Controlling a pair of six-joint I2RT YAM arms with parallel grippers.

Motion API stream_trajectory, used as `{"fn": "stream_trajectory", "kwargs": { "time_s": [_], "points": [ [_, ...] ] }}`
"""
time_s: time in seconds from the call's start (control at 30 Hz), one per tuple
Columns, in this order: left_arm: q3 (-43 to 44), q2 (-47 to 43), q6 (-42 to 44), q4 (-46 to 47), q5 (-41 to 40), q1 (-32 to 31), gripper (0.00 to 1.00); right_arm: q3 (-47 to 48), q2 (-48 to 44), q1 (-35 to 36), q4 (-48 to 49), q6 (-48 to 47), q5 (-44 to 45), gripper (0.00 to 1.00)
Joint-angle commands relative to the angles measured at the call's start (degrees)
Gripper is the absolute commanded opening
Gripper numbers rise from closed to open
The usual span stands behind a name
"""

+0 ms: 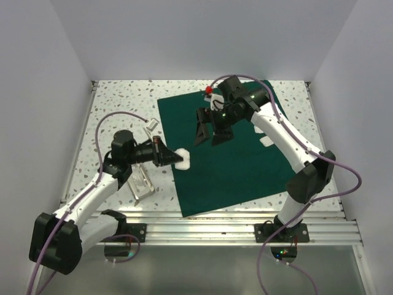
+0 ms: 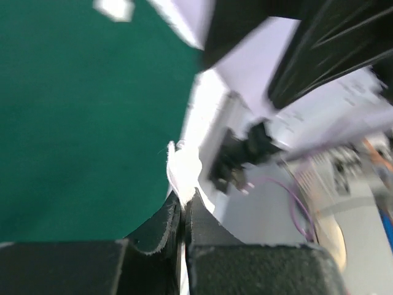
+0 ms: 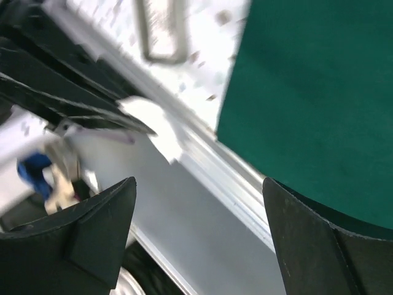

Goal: Prepare the surgical pack

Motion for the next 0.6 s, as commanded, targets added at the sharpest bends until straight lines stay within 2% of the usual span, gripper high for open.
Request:
{"fn": "stream_trajectory", "kwargs": {
  "time_s": [0.0, 0.03, 0.07, 0.13, 0.17, 0.27, 0.43, 0.57],
  "points": [
    [4.23, -1.21, 10.95, -26.30, -14.74, 6.11, 0.00, 1.47, 1.56, -5.64, -0.65, 5.49, 8.12, 0.88],
    [4.67, -1.48, 11.14, -29.03, -22.96, 7.08, 0.00, 1.21, 1.74, -7.21, -0.74, 5.23, 8.74, 0.88],
    [5.03, -1.74, 10.88, -34.89, -26.61, 9.79, 0.00, 1.12, 2.01, -7.49, -0.82, 4.53, 9.70, 0.88],
    [5.90, -0.78, 11.40, -39.84, -31.63, 13.40, 0.00, 0.68, 2.45, -7.58, -0.56, 1.81, 12.69, 0.88],
    [6.26, 0.36, 13.14, -43.61, -34.79, 17.25, 0.00, -0.97, 2.62, -7.58, -0.13, 1.01, 13.31, 0.88],
    [6.88, 5.01, 13.78, -43.48, -35.25, 23.60, 0.00, -4.75, 2.62, -8.02, 1.89, 0.22, 10.86, 0.88],
    [11.87, 9.67, 14.48, -45.66, -42.80, 26.86, 0.00, -8.64, 2.71, -8.72, 4.54, 0.74, 5.77, 0.88],
    [13.64, 16.17, 16.24, -45.41, -41.15, 28.36, 0.00, -9.43, 2.62, -9.16, 4.89, -0.57, 5.40, 0.88]
  ]
}}
